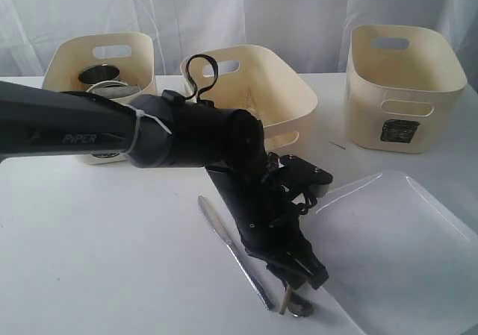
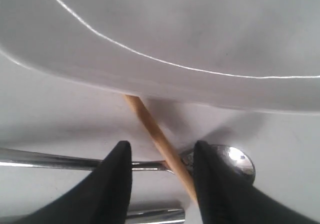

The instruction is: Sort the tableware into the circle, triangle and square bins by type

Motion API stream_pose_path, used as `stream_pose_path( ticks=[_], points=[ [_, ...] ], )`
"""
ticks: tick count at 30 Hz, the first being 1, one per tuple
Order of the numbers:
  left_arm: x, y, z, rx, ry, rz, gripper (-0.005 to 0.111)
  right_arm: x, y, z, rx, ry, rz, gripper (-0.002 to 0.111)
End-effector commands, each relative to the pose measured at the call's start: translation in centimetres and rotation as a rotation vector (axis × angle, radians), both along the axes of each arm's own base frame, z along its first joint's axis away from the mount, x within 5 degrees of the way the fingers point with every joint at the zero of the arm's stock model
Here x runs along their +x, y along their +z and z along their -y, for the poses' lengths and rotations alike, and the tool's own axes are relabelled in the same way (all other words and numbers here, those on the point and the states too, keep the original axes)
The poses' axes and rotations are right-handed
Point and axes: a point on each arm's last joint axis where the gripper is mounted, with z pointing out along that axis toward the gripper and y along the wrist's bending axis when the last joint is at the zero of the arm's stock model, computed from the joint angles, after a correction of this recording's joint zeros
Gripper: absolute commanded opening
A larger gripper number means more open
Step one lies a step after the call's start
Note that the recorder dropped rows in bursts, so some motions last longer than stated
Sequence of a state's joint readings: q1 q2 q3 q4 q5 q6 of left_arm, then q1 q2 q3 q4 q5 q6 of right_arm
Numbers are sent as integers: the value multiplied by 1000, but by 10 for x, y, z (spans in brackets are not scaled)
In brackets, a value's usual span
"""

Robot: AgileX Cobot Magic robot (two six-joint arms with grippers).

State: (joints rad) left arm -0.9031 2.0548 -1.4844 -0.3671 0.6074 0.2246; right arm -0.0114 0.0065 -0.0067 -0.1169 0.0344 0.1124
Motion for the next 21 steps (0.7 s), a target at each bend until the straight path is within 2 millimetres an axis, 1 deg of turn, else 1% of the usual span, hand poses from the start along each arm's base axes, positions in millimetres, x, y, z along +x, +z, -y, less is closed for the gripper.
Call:
stream_pose_path(
  ticks=[1,7,14,21],
  points=[
    [-3,-6,1,6,-6,-12,46,0,-2,0,-11,3,4,0],
    [-4,-6,1,9,-8,-29,46,0,-2,0,-11,3,4,0],
    [-6,7,-1,-5,-45,-11,46,0,-2,0,-11,3,4,0],
    [-6,7,-1,-8,-51,-5,46,0,-2,0,-11,3,4,0]
  ],
)
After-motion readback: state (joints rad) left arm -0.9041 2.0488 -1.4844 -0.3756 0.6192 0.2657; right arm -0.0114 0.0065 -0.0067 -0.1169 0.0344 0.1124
